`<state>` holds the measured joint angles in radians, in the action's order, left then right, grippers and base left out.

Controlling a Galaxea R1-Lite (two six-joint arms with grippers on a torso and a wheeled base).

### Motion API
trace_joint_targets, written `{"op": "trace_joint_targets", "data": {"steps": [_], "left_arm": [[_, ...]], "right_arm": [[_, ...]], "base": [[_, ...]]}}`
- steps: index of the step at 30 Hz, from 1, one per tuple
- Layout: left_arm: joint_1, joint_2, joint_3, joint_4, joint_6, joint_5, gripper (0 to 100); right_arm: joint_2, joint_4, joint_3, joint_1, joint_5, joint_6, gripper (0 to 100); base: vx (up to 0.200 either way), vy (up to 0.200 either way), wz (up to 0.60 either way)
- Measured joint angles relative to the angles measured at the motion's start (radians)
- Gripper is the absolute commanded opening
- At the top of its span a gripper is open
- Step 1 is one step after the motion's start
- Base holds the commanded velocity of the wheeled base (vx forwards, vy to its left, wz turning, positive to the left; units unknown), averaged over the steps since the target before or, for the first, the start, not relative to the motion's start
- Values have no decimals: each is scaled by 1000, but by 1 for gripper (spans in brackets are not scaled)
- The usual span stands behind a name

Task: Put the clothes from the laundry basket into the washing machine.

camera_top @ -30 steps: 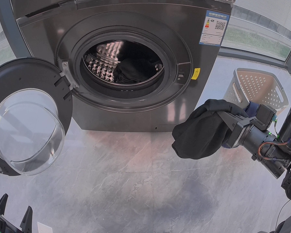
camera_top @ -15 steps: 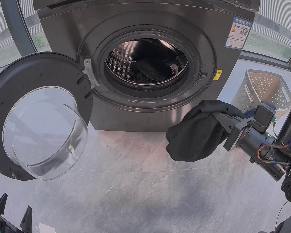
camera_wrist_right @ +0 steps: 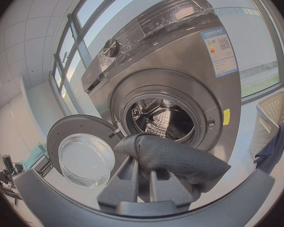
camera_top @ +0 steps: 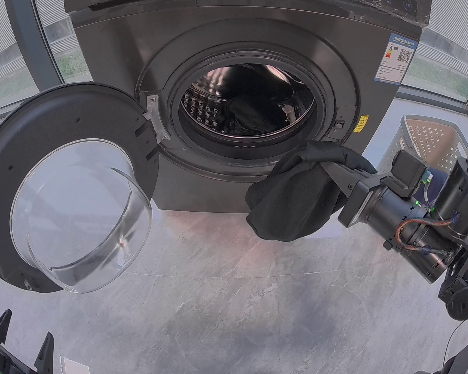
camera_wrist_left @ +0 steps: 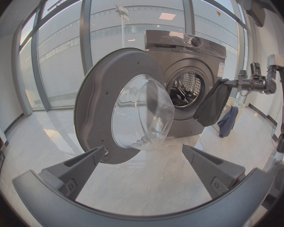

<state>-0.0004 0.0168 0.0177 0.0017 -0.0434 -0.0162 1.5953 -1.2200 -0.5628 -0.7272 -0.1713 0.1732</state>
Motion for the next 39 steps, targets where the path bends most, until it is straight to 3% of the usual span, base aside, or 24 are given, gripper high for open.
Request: {"op": "trace_joint_targets", "data": {"steps": [2, 7, 11, 19, 24, 28, 30, 34, 39], "left_arm": [[0, 0, 0, 0, -12, -5, 100], [0, 0, 0, 1, 25, -4, 100], [0, 0, 0, 1, 24, -1, 100], [0, 0, 0, 0, 30, 2, 100], [0, 0, 0, 0, 10, 1, 100], [-1, 0, 0, 0, 31, 2, 100], [-1, 0, 0, 0, 27, 1, 100], [-1, 0, 0, -6, -20, -20, 100], [0, 0, 0, -11, -26, -35, 100]], "right_arm": [[10, -8, -1, -3, 0, 0, 0], [27, -22, -1, -10, -3, 0, 0], [37, -25, -3, -14, -3, 0, 0], [48, -26, -8, -35, -3, 0, 0], [66, -34, -27, -46, -5, 0, 0], [74, -50, -29, -51, -4, 0, 0], [79, -50, -34, -53, -1, 0, 0], [100, -64, -56, -70, -3, 0, 0], [142, -126, -98, -77, -4, 1, 0]], "base": [[0, 0, 0], [0, -80, 0], [0, -200, 0], [0, 0, 0], [0, 0, 0], [0, 0, 0], [0, 0, 0], [0, 0, 0], [0, 0, 0]]}}
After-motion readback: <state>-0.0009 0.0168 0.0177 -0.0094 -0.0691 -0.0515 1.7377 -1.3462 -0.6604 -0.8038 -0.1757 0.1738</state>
